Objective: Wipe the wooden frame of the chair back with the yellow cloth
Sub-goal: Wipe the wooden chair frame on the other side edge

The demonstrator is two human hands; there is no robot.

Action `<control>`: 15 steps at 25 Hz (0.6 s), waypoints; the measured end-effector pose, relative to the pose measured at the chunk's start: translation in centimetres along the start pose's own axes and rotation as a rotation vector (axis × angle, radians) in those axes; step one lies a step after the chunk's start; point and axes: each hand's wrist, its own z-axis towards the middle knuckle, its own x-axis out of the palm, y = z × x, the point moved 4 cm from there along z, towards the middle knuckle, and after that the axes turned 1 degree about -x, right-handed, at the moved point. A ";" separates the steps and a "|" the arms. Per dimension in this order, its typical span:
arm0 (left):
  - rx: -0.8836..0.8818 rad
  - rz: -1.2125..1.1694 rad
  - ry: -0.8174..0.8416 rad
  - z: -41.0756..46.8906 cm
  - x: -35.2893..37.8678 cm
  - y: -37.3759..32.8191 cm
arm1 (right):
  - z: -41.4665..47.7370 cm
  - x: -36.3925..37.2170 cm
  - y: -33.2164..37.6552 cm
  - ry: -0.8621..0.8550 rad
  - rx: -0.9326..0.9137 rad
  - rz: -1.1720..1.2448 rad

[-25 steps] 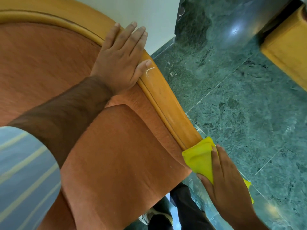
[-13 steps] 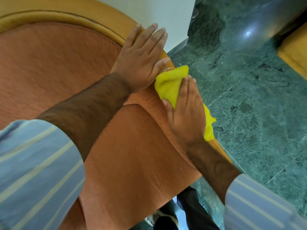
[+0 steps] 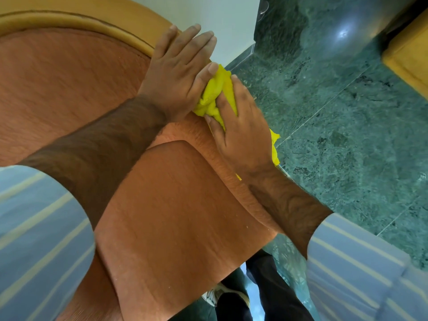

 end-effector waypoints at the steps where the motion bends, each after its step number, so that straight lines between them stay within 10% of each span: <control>1: -0.003 -0.007 0.013 -0.1 -0.1 0.0 | -0.5 -0.2 -0.3 0.027 -0.028 0.003; 15: -0.076 -0.242 0.069 -1.0 -1.7 -0.6 | -16.4 -4.2 -6.8 0.344 0.110 0.168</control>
